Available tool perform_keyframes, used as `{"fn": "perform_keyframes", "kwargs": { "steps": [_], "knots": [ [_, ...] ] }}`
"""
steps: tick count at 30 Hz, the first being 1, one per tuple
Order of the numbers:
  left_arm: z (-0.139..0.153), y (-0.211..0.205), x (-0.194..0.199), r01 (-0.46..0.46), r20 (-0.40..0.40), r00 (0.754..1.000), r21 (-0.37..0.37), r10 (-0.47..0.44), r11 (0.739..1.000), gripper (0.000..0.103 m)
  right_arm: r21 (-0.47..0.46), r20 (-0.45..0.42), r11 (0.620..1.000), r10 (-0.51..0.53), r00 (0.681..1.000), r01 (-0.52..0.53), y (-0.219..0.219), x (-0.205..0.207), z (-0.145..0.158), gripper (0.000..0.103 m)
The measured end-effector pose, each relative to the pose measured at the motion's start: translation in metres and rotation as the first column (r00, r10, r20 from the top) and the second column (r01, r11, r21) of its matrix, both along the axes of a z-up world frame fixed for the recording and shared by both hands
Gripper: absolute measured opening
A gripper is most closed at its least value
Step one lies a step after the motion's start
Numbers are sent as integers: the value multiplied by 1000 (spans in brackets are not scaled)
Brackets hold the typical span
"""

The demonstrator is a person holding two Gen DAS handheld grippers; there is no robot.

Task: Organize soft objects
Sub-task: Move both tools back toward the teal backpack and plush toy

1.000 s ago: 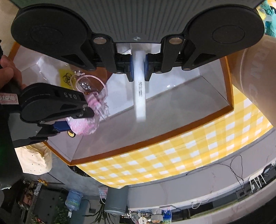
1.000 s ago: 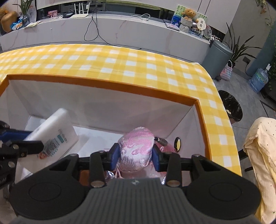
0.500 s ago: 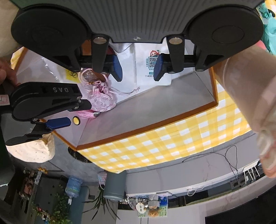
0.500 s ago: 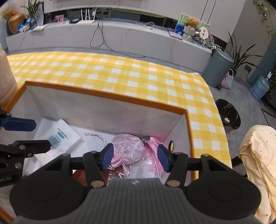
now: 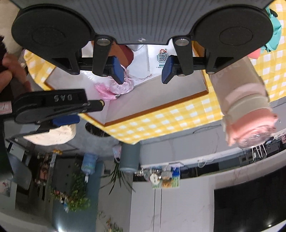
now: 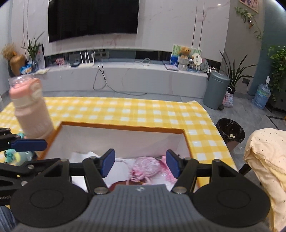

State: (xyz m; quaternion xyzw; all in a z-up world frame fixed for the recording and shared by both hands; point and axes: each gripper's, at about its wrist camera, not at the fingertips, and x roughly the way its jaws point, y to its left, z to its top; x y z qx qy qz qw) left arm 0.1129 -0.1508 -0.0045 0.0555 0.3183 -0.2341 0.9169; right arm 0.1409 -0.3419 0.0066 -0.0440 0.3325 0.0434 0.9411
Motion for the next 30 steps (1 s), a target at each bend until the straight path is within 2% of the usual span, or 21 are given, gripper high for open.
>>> {"fn": "perform_keyframes", "kwargs": {
  "steps": [5, 14, 20, 25, 30],
  "knots": [
    [7, 15, -21, -8, 35, 999, -30, 9, 1000, 56, 37, 34, 999, -3, 999, 2, 18, -27, 1, 63],
    [0, 57, -41, -96, 10, 995, -89, 98, 991, 55, 139, 48, 990, 14, 999, -21, 54, -55, -4, 64],
    [-3, 80, -52, -153, 17, 988, -66, 154, 986, 55, 181, 56, 982, 41, 998, -51, 88, -65, -11, 65],
    [-7, 104, -62, -251, 42, 967, -57, 253, 966, 55, 164, 67, 982, 89, 994, -99, 119, -68, -19, 65],
    [-15, 134, -61, -346, 22, 937, -98, 350, 933, 53, 158, 50, 976, 146, 988, -152, 146, -65, -22, 65]
  ]
}}
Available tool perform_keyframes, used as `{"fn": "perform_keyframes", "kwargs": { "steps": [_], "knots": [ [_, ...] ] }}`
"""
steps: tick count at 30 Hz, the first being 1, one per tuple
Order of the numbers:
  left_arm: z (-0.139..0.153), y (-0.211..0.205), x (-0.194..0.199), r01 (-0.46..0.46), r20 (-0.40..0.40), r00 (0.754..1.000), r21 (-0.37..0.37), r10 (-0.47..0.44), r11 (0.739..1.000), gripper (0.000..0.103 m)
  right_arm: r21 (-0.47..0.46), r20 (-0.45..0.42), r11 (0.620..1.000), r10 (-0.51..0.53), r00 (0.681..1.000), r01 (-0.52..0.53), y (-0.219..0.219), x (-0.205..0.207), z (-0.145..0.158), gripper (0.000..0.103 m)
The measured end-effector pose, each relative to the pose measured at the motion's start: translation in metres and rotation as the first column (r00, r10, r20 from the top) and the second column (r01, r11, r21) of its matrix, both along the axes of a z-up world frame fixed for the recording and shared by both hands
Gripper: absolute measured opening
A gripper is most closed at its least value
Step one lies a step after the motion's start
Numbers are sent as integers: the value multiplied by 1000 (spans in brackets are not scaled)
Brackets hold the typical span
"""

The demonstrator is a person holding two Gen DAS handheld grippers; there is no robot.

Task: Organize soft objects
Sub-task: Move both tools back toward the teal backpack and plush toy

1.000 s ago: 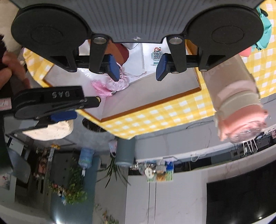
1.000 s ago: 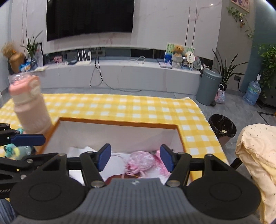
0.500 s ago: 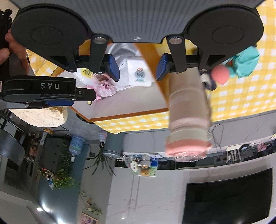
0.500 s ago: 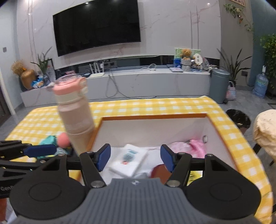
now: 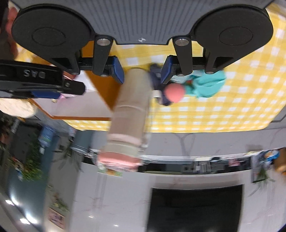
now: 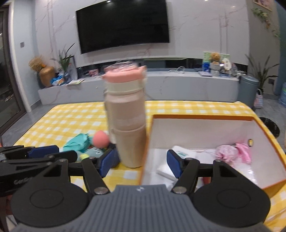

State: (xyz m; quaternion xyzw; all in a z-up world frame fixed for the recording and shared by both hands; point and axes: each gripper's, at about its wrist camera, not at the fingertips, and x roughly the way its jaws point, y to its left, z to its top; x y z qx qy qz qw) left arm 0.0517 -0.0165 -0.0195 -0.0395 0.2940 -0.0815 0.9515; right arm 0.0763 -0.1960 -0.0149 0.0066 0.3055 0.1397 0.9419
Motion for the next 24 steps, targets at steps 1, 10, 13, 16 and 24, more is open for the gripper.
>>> {"fn": "perform_keyframes", "kwargs": {
  "steps": [1, 10, 13, 16, 24],
  "knots": [
    [-2, 6, 0, -30, 5, 1000, 3, 30, 1000, 52, -1, -9, 1000, 20, 1000, -20, 7, 2, 0, 65],
    [-17, 62, 0, -183, -31, 983, -37, 182, 982, 48, -87, -23, 990, 113, 993, -115, 60, 17, -17, 65],
    [-20, 76, 4, -185, -52, 982, -34, 184, 982, 48, -127, -26, 982, 138, 990, -140, 79, 24, -23, 65],
    [-27, 91, 5, -189, -75, 980, -36, 186, 981, 48, -169, -31, 972, 163, 986, -165, 97, 29, -31, 65],
    [-49, 112, 19, -192, -136, 974, -46, 184, 980, 48, -238, -42, 948, 206, 978, -210, 128, 40, -51, 59]
  ]
}}
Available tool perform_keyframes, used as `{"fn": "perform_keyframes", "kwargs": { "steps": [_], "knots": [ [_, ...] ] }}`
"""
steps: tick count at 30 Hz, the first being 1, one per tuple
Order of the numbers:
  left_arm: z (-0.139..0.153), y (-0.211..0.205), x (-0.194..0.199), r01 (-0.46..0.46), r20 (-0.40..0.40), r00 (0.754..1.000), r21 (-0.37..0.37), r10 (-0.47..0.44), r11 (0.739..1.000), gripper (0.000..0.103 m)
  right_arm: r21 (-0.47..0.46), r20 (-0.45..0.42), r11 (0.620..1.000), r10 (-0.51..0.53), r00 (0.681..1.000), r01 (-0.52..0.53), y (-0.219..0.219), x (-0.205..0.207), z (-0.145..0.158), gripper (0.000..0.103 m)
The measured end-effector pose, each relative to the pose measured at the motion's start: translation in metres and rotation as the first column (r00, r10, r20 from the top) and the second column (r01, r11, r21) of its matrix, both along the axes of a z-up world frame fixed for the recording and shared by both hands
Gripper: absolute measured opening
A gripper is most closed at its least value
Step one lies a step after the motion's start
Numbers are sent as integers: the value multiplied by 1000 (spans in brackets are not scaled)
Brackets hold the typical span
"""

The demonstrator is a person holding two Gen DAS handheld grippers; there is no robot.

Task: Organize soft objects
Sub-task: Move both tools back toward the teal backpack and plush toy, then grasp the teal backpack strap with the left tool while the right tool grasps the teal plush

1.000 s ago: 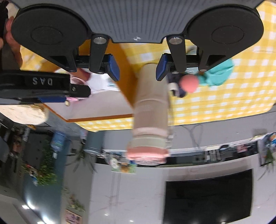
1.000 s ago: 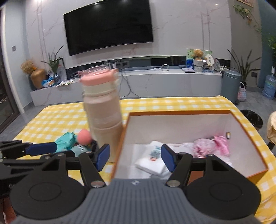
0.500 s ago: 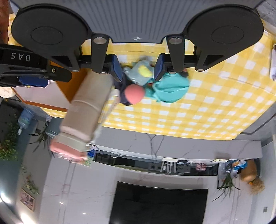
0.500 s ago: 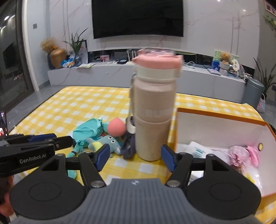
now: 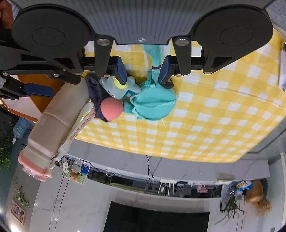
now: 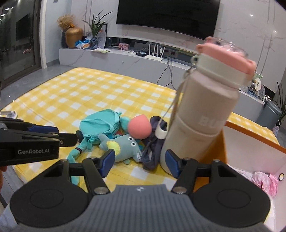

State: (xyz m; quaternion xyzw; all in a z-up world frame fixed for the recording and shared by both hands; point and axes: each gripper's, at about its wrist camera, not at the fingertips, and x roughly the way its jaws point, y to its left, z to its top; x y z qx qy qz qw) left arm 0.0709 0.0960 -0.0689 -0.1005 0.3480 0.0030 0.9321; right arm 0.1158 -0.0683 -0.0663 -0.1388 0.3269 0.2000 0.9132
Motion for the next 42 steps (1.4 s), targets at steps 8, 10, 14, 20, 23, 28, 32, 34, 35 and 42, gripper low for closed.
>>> {"fn": "perform_keyframes", "kwargs": {
  "steps": [8, 10, 14, 20, 23, 28, 32, 34, 35, 42],
  "knots": [
    [-16, 11, 14, 46, -13, 999, -40, -46, 998, 59, -38, -22, 998, 51, 998, -52, 22, 13, -21, 47],
    [-21, 15, 22, 31, -30, 999, -33, -32, 999, 61, -46, -29, 997, 66, 997, -67, 28, 17, -27, 47],
    [-33, 20, 41, 28, -88, 996, -19, -30, 999, 63, -70, -40, 993, 97, 995, -99, 38, 27, -39, 48],
    [-54, 25, 54, 10, -176, 984, -55, -20, 998, 42, -81, -68, 986, 138, 988, -143, 49, 37, -53, 55],
    [-57, 26, 55, -1, -181, 983, -52, -8, 999, 26, -93, -57, 983, 156, 986, -161, 54, 40, -58, 56],
    [-54, 28, 54, -8, -190, 982, -45, -1, 999, 5, -106, -47, 977, 181, 982, -185, 62, 51, -64, 67],
    [-42, 33, 44, -32, -165, 986, -40, 25, 999, 5, -93, -67, 976, 193, 979, -199, 69, 59, -70, 68],
    [-37, 35, 43, -36, -159, 987, -44, 29, 998, 5, -103, -66, 975, 189, 980, -195, 74, 62, -74, 70],
    [-34, 36, 42, -37, -159, 987, -44, 30, 998, 5, -110, -63, 975, 186, 981, -192, 76, 64, -76, 70],
    [-27, 35, 32, -36, -204, 979, -34, 28, 999, 5, -131, -52, 975, 173, 984, -178, 75, 63, -75, 48]
  ]
}}
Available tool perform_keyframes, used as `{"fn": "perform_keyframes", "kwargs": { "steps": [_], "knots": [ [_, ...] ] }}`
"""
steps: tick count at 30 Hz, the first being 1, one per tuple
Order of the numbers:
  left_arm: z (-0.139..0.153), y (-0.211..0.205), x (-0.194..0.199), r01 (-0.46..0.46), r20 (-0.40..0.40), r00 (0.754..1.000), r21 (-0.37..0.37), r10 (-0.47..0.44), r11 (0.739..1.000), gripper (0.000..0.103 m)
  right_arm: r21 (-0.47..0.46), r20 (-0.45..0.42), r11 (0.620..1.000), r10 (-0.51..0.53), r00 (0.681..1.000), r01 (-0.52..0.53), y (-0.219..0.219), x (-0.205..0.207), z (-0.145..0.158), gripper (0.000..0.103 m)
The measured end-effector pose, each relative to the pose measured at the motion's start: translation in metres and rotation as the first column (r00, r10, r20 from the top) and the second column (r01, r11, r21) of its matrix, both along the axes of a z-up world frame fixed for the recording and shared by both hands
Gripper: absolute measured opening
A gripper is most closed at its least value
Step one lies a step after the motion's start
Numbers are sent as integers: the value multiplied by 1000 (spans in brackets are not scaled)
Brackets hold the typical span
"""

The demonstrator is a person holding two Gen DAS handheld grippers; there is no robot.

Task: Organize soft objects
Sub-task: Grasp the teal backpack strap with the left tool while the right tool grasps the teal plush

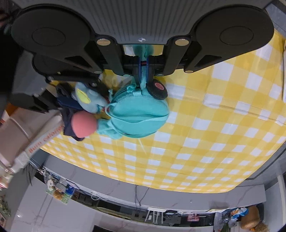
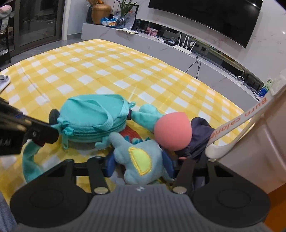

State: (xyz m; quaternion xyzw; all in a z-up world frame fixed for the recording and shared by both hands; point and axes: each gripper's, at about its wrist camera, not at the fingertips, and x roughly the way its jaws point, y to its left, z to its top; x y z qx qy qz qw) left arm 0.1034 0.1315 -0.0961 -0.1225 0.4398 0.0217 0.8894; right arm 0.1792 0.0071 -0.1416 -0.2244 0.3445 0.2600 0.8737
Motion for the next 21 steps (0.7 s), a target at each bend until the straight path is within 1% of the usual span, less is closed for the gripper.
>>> {"fn": "perform_keyframes", "kwargs": {
  "steps": [2, 7, 15, 18, 21],
  "knots": [
    [3, -4, -7, 19, 5, 1000, 2, -19, 1000, 5, 8, -9, 1000, 8, 1000, -8, -2, -3, 6, 42],
    [6, -20, -22, 68, -7, 998, -10, -68, 998, 5, 20, -38, 1000, 4, 999, -3, -14, -25, 19, 37],
    [7, -50, -48, 172, -46, 984, 1, -172, 985, 5, 27, -70, 999, -18, 997, 20, -53, -64, 33, 37],
    [7, -63, -55, 220, -60, 974, 24, -219, 975, 5, 30, -80, 999, -29, 996, 31, -66, -75, 32, 37],
    [3, -71, -58, 233, -80, 970, 46, -228, 971, 8, 39, -105, 998, -40, 994, 44, -75, -81, 26, 37]
  ]
}}
